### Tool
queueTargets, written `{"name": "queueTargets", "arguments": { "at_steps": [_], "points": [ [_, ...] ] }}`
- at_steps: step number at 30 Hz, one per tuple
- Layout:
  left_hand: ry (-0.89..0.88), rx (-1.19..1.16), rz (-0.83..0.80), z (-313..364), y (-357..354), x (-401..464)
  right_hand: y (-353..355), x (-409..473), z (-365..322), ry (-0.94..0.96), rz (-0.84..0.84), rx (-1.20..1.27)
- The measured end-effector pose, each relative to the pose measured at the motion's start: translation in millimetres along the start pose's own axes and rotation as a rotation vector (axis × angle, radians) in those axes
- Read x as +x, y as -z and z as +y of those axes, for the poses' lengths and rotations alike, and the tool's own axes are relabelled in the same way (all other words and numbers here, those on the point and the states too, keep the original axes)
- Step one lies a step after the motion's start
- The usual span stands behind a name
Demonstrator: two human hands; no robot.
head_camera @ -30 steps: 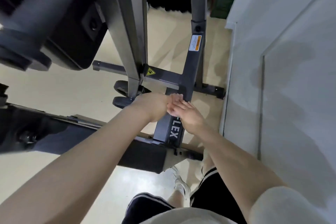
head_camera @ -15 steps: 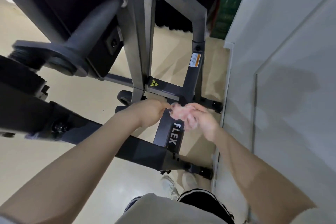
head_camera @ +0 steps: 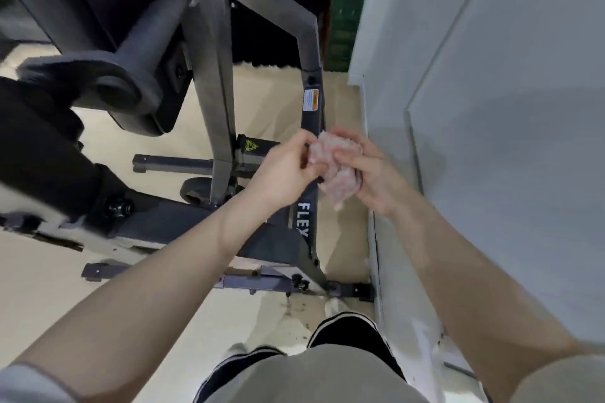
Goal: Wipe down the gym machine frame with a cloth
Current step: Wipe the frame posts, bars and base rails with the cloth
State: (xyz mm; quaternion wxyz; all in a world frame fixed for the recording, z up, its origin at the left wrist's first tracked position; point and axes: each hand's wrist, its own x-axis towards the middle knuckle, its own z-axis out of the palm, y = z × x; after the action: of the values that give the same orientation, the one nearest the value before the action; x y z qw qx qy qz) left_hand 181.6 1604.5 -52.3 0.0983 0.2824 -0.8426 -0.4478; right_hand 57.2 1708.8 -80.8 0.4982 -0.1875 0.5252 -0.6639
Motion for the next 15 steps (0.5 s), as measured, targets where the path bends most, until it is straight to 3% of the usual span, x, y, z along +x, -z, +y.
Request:
{"name": "queueTargets", "arguments": {
  "at_steps": [6,10,15],
  "points": [
    [-0.13,-0.161,-0.297,-1.8,-49.0,-51.6,-10.1,-94.0,68.1,0.158,0.561,0.026],
    [-0.038,-0.239,-0.562,-17.5,-102.5,-97.0,-3.4,-143.7,104.3,0.065,0.881,-0.08],
    [-0.032,-0.129,-0.733,-93.9,-169.3,-128.1,31.7,-155.6,209.8,-0.084,1.086,-0.22]
  ]
}}
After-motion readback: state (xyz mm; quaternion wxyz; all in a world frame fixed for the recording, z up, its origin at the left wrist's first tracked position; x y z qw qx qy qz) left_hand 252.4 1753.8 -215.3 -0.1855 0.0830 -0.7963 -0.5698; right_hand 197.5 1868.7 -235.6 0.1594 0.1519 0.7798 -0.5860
